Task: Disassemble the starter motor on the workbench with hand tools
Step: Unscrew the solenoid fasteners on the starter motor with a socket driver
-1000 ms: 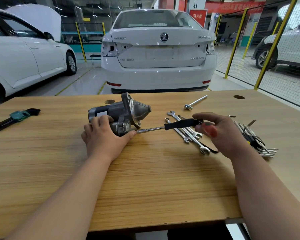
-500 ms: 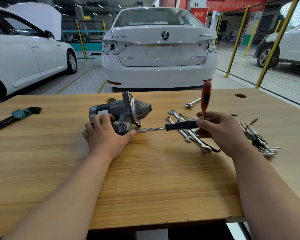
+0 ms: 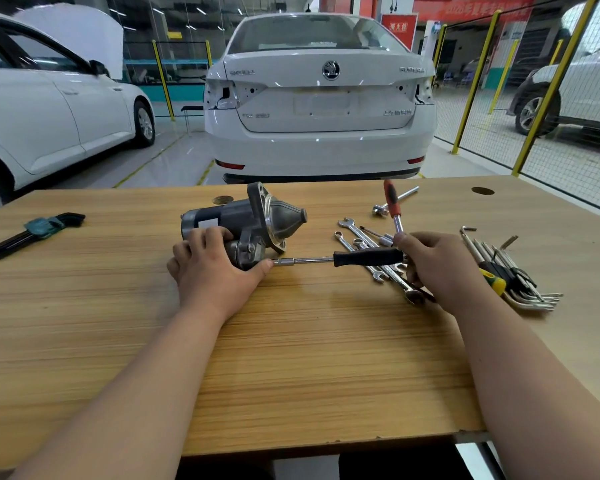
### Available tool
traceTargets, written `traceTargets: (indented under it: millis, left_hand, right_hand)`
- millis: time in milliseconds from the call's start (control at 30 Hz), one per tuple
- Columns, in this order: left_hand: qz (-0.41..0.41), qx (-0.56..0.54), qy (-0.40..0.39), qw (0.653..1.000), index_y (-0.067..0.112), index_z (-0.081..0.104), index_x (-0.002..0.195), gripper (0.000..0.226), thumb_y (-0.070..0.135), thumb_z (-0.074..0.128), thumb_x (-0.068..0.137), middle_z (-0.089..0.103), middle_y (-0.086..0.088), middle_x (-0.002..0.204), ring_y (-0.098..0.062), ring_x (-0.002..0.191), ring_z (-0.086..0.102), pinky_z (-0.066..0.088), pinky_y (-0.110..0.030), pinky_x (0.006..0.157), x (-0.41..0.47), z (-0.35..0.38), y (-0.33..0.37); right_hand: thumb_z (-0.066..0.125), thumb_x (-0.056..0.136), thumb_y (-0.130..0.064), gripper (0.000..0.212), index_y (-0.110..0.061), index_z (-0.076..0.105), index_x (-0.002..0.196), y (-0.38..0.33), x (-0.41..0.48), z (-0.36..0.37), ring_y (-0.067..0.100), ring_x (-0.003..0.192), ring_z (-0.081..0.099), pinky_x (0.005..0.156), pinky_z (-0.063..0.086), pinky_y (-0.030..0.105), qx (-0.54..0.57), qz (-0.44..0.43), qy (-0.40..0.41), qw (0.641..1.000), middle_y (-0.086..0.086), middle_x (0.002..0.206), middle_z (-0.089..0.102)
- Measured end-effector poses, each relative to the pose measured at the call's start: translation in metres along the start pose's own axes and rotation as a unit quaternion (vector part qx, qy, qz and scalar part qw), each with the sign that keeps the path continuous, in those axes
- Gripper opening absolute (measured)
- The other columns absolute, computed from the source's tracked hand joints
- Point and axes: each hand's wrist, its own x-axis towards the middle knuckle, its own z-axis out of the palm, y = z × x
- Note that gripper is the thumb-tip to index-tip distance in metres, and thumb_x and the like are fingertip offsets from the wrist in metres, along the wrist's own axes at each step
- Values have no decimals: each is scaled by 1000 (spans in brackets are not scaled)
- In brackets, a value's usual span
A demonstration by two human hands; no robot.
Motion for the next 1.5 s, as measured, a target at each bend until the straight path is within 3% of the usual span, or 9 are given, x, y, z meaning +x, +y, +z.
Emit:
traceTargets:
  millis: [100, 200, 433, 700, 800, 933, 1000, 1233, 1500]
  left_hand:
    - [-2, -4, 0, 1000, 32, 35, 108, 74, 80, 55, 54, 35, 2, 117, -21, 105, 25, 18, -34, 82, 0, 0, 0]
    - [-1, 0, -4, 1000, 32, 34, 109, 75, 81, 53, 54, 33, 3, 118, -20, 105, 24, 16, -33, 82, 0, 0, 1]
    - [-2, 3, -5, 1000, 34, 31, 107, 74, 82, 51, 54, 31, 5, 116, -20, 104, 23, 18, -34, 83, 0, 1, 0]
    - [-2, 8, -8, 1000, 34, 31, 107, 73, 80, 54, 57, 32, 4, 115, -21, 105, 25, 21, -35, 84, -1, -1, 2]
    - [-4, 10, -14, 1000, 34, 31, 107, 73, 80, 54, 56, 31, 4, 115, -20, 105, 24, 22, -35, 85, -1, -1, 2]
    - [-5, 11, -14, 1000, 34, 31, 107, 72, 80, 55, 56, 31, 5, 115, -20, 104, 24, 24, -37, 87, -1, -1, 2]
    - [-5, 13, -17, 1000, 34, 31, 108, 73, 79, 56, 56, 31, 4, 115, -21, 105, 25, 24, -37, 87, -1, -2, 2]
    - [-10, 9, -18, 1000, 33, 34, 109, 75, 80, 57, 56, 32, 3, 118, -21, 107, 25, 26, -40, 90, -1, -2, 3]
    - [-7, 8, -17, 1000, 32, 34, 111, 74, 79, 57, 58, 33, 2, 119, -22, 108, 26, 25, -38, 88, -1, -2, 3]
  right_hand:
    - [63, 96, -26, 13, -28, 74, 92, 3, 1, -3, 7, 50, 56, 48, 47, 17, 55, -36, -3, 998, -3, 61, 66]
    - [69, 91, -19, 13, -27, 77, 97, 6, 4, -6, 13, 65, 65, 63, 52, 26, 119, -33, -39, 992, -5, 75, 73]
    - [82, 61, -46, 38, -43, 77, 98, 15, 9, -14, 8, 85, 69, 86, 54, 24, 137, -74, -89, 984, -16, 86, 74]
    - [72, 87, -11, 23, -33, 80, 89, 13, 9, -11, 17, 80, 71, 69, 55, 22, 172, -50, -79, 981, 0, 90, 77]
    - [68, 92, -26, 10, -25, 77, 88, 9, 6, -6, 10, 60, 61, 57, 48, 25, 118, -35, -39, 992, -8, 67, 69]
    - [50, 93, -60, 54, -13, 66, 71, 0, 5, 6, 15, 52, 46, 53, 36, 29, -17, 58, 33, 998, 0, 56, 53]
    - [44, 94, -62, 54, -18, 66, 72, -2, 3, 9, 17, 57, 46, 53, 34, 29, -63, 73, 30, 995, 4, 62, 54]
    - [59, 98, -28, 13, -27, 72, 96, 3, 2, 3, 7, 50, 52, 51, 43, 27, 34, -4, -7, 999, -9, 57, 59]
    - [67, 87, 0, 35, -34, 76, 86, 1, -2, -2, 22, 74, 61, 68, 52, 36, 55, -42, -30, 997, 5, 88, 72]
